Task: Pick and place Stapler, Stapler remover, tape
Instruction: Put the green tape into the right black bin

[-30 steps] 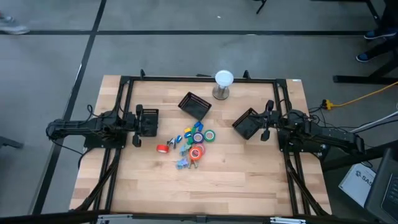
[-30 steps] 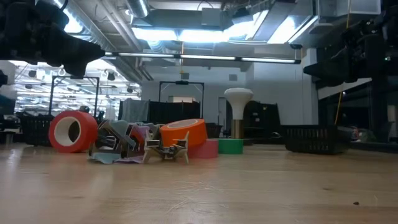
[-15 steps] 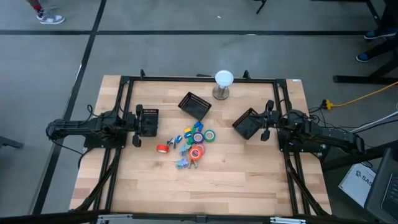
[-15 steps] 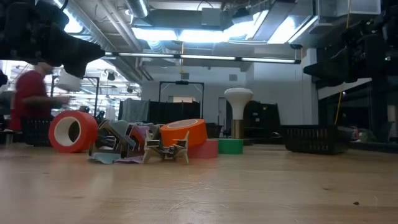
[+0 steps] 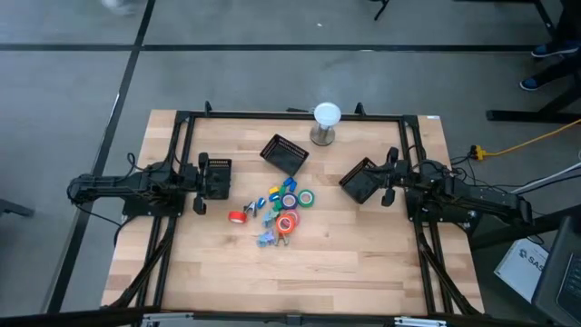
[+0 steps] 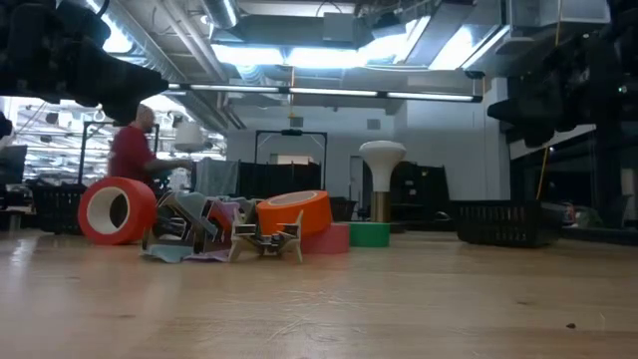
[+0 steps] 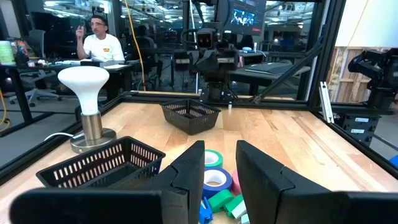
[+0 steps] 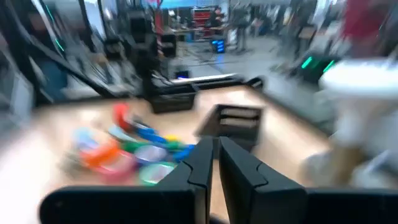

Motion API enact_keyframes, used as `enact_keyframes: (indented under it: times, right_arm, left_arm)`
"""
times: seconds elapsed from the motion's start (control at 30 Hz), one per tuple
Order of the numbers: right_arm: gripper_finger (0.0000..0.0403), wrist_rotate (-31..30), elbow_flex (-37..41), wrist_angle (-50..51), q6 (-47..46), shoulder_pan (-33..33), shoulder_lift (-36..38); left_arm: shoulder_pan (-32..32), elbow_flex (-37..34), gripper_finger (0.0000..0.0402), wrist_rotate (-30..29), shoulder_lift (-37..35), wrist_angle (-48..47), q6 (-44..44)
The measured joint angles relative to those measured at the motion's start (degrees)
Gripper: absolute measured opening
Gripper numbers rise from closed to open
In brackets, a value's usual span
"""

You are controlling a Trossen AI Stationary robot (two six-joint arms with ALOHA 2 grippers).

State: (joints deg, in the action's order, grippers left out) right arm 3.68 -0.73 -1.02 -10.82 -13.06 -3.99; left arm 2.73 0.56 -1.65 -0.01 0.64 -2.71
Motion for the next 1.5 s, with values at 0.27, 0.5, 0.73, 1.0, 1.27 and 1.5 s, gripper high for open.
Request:
enact_keyframes:
  times: [0.27,0.5,0.73,1.0,1.27,1.5]
  right_arm:
    - [0.0032,2.0,0.0,-0.5,-20.3,0.0,0.0]
    - [0.0032,0.9,0.0,-0.4,-23.1,0.0,0.0]
    - [0.0032,0.4,0.0,-0.4,-29.6,0.0,0.0]
    - [0.0032,0.4,0.0,-4.3,-30.4,0.0,0.0]
    - [0.0032,0.3,0.0,-6.1,-27.2,0.0,-0.2]
    - [0.0032,-1.6,0.0,-10.7,-19.7,0.0,-0.4]
  left_arm:
    - [0.0,0.0,0.0088,0.0,0.0,0.0,0.0]
    - [0.0,0.0,0.0088,0.0,0.0,0.0,0.0]
    - [0.0,0.0,0.0088,0.0,0.0,0.0,0.0]
    - [0.0,0.0,0.0088,0.0,0.0,0.0,0.0]
    - [0.0,0.0,0.0088,0.0,0.0,0.0,0.0]
    - [0.0,0.0,0.0088,0.0,0.0,0.0,0.0]
